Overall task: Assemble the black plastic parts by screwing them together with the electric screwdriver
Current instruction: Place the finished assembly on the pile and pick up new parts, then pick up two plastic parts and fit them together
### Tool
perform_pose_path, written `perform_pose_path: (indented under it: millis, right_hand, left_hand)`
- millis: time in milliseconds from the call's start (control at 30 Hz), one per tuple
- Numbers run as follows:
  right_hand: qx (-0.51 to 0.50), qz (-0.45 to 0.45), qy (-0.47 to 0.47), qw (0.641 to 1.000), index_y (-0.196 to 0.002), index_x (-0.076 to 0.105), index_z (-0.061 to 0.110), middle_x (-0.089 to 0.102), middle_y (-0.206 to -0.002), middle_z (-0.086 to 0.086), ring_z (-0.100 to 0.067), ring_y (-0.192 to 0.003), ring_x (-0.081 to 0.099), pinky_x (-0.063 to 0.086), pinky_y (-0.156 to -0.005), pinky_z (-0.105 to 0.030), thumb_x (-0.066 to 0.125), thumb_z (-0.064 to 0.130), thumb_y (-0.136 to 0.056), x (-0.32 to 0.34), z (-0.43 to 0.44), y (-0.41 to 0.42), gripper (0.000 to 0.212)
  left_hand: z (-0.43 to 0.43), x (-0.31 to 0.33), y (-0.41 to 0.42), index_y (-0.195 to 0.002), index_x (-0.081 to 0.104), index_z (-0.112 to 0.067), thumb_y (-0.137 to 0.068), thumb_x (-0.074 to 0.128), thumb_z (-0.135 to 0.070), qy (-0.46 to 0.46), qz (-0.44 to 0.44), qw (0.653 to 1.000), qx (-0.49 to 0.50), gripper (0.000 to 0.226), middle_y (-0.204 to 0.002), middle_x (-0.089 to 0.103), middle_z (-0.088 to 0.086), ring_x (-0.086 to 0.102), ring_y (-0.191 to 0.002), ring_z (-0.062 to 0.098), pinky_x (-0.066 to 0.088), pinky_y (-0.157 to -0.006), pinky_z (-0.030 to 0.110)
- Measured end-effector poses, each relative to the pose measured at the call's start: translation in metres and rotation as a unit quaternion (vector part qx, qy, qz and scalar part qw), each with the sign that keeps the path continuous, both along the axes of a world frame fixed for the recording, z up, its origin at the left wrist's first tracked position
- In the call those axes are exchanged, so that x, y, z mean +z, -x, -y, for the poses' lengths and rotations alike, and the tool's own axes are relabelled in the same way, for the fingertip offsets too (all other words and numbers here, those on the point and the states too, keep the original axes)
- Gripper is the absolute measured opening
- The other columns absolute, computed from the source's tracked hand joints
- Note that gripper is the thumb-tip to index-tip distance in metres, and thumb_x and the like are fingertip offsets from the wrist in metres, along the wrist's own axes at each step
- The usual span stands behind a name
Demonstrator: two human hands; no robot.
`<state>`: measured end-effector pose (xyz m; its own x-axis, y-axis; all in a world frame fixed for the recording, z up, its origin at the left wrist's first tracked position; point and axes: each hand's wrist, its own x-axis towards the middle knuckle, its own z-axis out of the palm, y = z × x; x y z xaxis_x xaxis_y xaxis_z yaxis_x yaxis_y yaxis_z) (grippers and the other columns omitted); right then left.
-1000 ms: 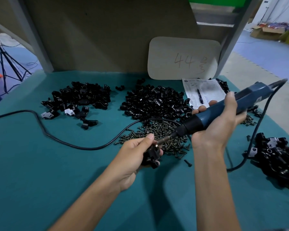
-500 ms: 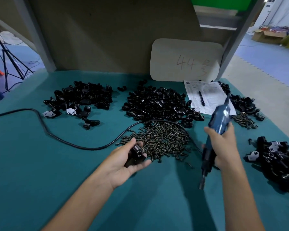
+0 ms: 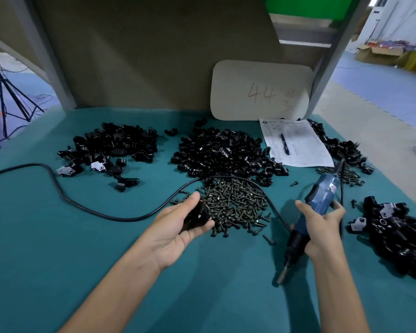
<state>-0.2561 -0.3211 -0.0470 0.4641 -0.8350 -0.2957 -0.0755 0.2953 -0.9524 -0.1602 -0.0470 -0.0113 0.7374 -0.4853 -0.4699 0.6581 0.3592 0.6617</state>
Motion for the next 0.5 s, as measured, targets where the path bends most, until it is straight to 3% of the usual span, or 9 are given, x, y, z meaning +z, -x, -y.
perform_pose_path:
  millis: [167,233,500]
  right_hand:
    - [-0.019,0.001,-0.031,0.999,-0.141,0.025,0.038,0.058,-0.122,-0.005,-0.027,-0.097,0.061,0.059,-0.08,-0.045,0.077,0.02,-0.092,-0.0038,0.0012,0.0028,0.073]
    - [-0.023,0.014,-0.036,0.999,-0.148,0.023,0.037,0.061,-0.119,-0.006,-0.027,-0.094,0.063,0.06,-0.076,-0.044,0.077,0.02,-0.092,-0.0051,0.0015,0.004,0.079]
    - [-0.064,0.031,-0.037,0.997,-0.139,0.028,0.028,0.055,-0.109,-0.002,-0.021,-0.09,0.061,0.058,-0.076,-0.043,0.076,0.021,-0.093,-0.0097,0.0037,0.0008,0.066]
  left_hand:
    - [-0.0011,0.0065,0.0008,-0.101,0.065,0.006,-0.071,0.08,-0.023,0.005,0.004,1.0,0.015,0.044,-0.089,0.066,0.018,0.069,-0.077,0.026,0.062,-0.063,0.034]
    - [-0.0012,0.0071,0.002,-0.101,0.065,0.005,-0.071,0.08,-0.023,0.005,0.005,1.0,0.013,0.044,-0.088,0.066,0.018,0.068,-0.08,0.027,0.062,-0.063,0.034]
    - [-0.0016,0.0074,0.0019,-0.105,0.065,0.011,-0.081,0.074,-0.017,0.006,0.036,0.999,0.009,0.038,-0.095,0.066,0.016,0.069,-0.087,0.023,0.063,-0.075,0.036]
